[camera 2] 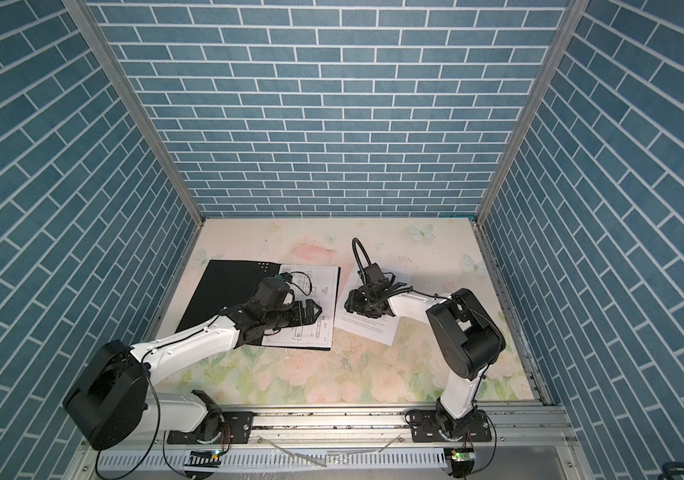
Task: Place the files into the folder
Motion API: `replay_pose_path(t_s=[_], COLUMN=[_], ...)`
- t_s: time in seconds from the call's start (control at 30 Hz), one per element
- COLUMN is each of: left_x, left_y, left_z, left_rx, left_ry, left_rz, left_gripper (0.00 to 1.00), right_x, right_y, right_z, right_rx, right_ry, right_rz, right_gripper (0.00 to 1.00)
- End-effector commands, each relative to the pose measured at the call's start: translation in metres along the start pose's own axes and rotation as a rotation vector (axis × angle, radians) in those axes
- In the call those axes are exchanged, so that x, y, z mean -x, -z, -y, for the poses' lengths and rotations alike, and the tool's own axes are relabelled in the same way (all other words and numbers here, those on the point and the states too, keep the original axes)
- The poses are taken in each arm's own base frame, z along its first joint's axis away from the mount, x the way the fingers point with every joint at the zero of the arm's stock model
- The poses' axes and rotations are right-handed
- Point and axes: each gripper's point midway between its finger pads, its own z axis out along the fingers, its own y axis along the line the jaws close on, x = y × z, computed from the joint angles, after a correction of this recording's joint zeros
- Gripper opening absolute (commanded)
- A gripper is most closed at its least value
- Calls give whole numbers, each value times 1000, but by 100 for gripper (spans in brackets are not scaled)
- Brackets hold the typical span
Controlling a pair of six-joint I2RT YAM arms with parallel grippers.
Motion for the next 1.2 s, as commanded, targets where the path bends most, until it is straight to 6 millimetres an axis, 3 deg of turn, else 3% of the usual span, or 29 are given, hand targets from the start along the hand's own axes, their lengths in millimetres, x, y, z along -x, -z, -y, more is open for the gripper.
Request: replay_pose_path(t_s=[0.0, 0.33, 0.5, 0.57, 0.73, 0.87, 1.17], left_x=[7, 3, 1, -1, -14, -28, -48], left_y=[-6, -22, -29, -32, -46, -59, -87], left_z=[19, 49, 62, 69, 81, 87, 99], left_rx=[-32, -65, -75, -75, -61, -39, -7], left_ry=[-35, -71, -80, -93, -117, -122, -157], left_rz=[17, -9, -17, -25, -62, -100, -160], left_gripper=[100, 100, 100, 100, 100, 100, 100], right_x=[-66, -27, 0, 7, 22, 30, 25], right_y=[4, 35, 62, 71, 88, 101, 103], right_z=[78, 33, 21, 27, 68, 100, 134], right_rx=[-265, -94, -45, -55, -145, -216, -241], right_ry=[-44, -64, -50, -49, -84, -99, -144], right_rz=[-198, -15, 132, 166, 210, 253, 245], right_gripper=[61, 64, 68, 70, 74, 84, 89])
